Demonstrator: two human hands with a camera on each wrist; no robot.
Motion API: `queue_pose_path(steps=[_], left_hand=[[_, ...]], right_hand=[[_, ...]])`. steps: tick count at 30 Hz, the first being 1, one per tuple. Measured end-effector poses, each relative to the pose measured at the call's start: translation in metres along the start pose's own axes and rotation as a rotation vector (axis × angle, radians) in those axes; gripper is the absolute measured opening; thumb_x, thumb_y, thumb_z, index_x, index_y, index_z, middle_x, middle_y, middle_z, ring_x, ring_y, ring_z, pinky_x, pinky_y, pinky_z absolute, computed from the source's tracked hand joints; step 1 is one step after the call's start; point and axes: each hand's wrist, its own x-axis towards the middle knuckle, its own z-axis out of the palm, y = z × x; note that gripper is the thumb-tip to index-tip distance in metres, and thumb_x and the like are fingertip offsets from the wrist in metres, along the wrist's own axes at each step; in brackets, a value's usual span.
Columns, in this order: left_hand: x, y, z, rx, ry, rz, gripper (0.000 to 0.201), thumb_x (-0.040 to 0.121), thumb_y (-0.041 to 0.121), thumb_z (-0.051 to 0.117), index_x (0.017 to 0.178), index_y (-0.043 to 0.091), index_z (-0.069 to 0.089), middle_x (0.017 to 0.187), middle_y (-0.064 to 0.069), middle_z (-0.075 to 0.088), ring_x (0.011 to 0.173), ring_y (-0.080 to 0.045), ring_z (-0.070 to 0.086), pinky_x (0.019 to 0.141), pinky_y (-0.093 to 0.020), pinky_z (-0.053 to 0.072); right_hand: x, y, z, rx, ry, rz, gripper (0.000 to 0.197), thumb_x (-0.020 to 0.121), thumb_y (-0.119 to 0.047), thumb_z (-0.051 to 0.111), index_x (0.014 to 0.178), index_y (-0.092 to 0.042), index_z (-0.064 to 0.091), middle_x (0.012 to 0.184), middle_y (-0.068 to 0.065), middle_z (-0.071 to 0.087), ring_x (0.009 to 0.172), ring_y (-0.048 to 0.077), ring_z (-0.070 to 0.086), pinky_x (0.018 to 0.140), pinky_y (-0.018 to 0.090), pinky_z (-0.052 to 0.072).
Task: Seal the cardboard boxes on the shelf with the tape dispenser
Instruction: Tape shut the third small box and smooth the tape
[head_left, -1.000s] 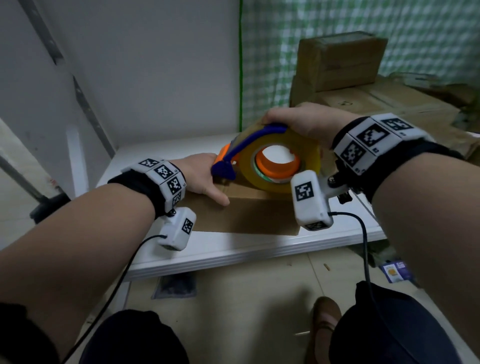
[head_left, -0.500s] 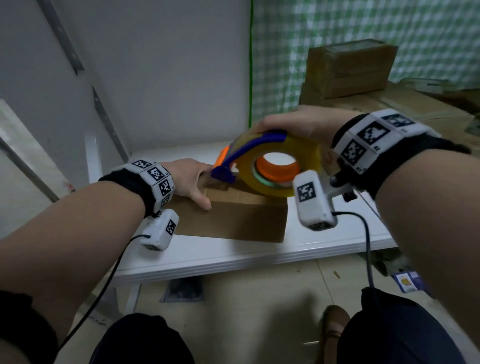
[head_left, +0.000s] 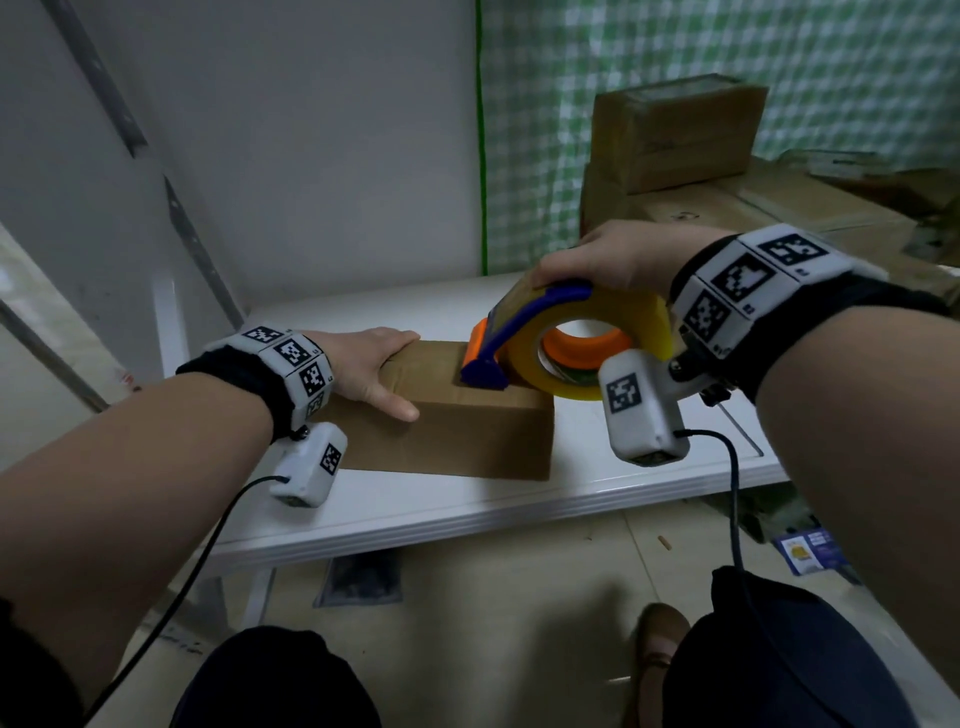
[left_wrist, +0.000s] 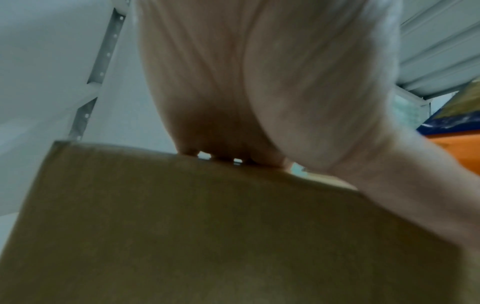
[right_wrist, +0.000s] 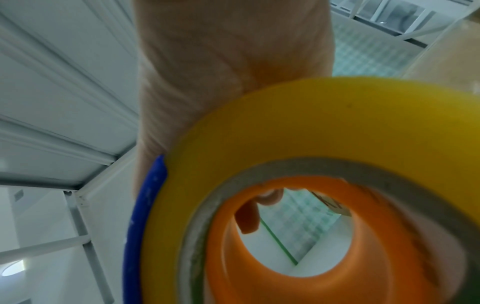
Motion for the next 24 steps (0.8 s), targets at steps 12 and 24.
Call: queue_pose_path(steps=[12, 24], left_hand=[[0.004, 0.023, 0.024, 0.197, 0.127, -0.058, 0.129, 0.05, 0.092, 0.03, 0.15, 0.02, -0.007, 0.159, 0.001, -0.004, 0.146, -0.023, -0.003, 0.111, -0.062, 0.007], [0.009, 0.043, 0.039, 0.089, 0.251, 0.072, 0.127, 0.058, 0.087, 0.05, 0.151, 0.021, -0.005, 0.159, -0.002, -0.013, 0.146, -0.021, -0.01, 0.115, -0.054, -0.004]], right_hand=[[-0.004, -0.018, 0.004, -0.082, 0.022, 0.062, 0.041, 0.078, -0.059, 0.058, 0.079, -0.019, 0.059, 0.084, 0.006, 0.058, 0.075, 0.019, 0.052, 0.071, 0.033, 0.041], [0.0, -0.055, 0.023, -0.569, 0.089, 0.006, 0.029, 0.096, -0.024, 0.04, 0.073, -0.009, 0.049, 0.068, 0.005, 0.044, 0.057, 0.017, 0.041, 0.053, 0.026, 0.032]])
